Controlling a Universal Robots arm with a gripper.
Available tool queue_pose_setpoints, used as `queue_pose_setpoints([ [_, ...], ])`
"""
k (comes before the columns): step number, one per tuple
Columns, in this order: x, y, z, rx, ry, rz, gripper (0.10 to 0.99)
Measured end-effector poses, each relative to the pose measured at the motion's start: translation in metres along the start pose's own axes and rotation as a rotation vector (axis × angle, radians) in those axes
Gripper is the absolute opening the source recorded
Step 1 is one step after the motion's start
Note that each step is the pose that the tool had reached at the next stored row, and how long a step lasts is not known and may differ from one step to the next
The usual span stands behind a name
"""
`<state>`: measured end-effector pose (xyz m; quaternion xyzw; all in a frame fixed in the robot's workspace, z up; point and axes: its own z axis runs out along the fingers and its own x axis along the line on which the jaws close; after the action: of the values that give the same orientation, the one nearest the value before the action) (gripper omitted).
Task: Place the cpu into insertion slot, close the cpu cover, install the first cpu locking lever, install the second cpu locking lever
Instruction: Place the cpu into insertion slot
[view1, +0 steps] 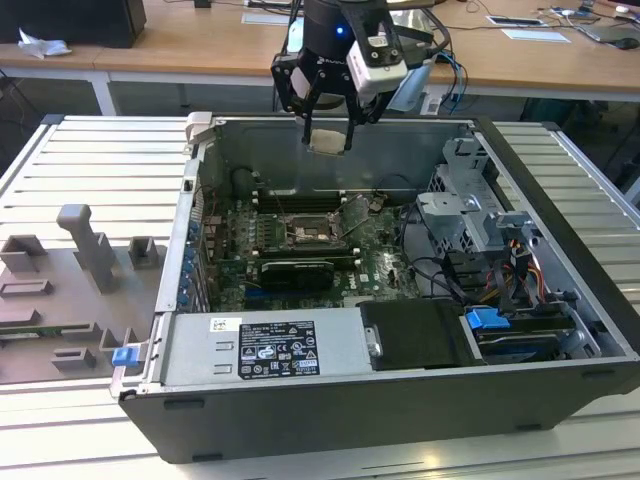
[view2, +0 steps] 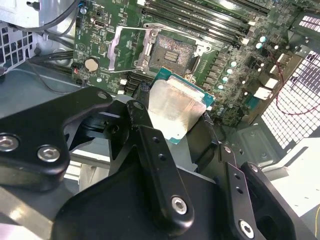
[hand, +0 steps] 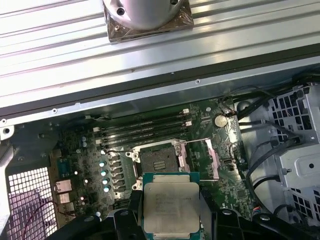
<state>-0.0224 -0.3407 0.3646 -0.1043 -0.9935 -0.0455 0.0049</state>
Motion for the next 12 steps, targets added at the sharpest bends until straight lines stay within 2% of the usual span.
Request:
queue_pose_setpoints([
  [12, 0.0, 0.0, 0.0, -0.001, -0.0042, 0.048, 0.541],
])
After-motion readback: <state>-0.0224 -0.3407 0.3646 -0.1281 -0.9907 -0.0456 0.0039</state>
